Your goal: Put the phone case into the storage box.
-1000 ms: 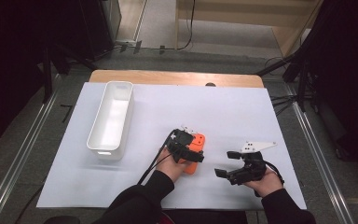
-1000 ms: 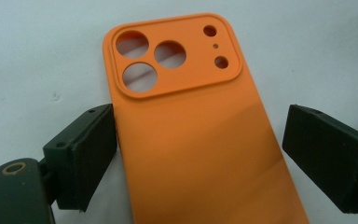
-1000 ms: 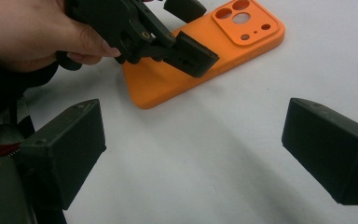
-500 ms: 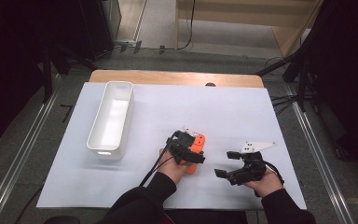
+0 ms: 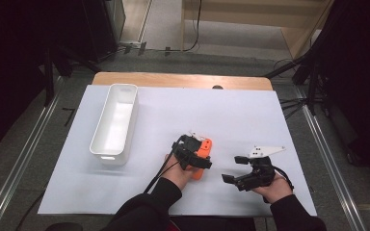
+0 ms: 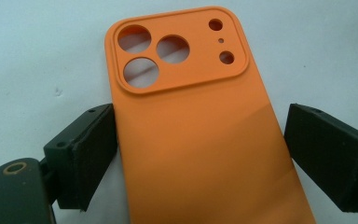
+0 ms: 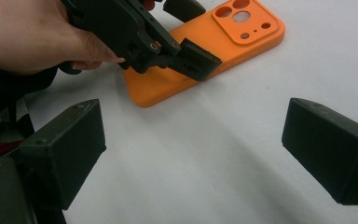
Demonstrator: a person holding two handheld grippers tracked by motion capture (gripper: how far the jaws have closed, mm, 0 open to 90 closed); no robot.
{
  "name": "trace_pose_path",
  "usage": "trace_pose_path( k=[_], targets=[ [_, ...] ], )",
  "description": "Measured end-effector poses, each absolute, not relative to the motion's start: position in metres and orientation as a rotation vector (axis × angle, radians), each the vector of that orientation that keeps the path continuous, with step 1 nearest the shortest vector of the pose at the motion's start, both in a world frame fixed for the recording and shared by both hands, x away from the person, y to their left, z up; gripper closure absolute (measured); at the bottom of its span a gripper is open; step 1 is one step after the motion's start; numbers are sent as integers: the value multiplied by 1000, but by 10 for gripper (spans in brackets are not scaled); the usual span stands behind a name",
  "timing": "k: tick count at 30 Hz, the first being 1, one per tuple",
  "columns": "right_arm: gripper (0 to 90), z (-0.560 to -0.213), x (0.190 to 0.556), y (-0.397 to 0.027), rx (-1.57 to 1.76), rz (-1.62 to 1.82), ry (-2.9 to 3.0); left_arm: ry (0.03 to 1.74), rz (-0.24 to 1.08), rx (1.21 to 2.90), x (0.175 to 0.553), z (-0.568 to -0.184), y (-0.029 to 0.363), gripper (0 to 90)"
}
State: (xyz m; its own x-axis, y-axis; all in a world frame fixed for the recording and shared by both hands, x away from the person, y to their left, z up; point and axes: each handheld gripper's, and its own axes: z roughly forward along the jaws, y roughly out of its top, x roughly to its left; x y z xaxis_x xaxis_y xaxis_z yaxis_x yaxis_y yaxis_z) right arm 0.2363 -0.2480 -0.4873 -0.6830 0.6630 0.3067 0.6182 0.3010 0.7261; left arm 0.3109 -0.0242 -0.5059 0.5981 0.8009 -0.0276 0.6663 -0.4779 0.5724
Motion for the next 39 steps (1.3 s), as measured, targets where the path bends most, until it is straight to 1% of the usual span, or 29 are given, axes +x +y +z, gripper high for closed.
trace_pose_path(
  k=[10,17,39],
  targets=[
    [51,-487,236,-248,1230,1352,2495,1164,329,2308,310,-504,-25,109],
    [51,-488,237,-248,1231,1353,2495,1169,363,2319,307,-505,-28,110],
    [51,-488,237,-248,1233,1352,2496,1163,330,2351,310,-502,-26,127]
  ],
)
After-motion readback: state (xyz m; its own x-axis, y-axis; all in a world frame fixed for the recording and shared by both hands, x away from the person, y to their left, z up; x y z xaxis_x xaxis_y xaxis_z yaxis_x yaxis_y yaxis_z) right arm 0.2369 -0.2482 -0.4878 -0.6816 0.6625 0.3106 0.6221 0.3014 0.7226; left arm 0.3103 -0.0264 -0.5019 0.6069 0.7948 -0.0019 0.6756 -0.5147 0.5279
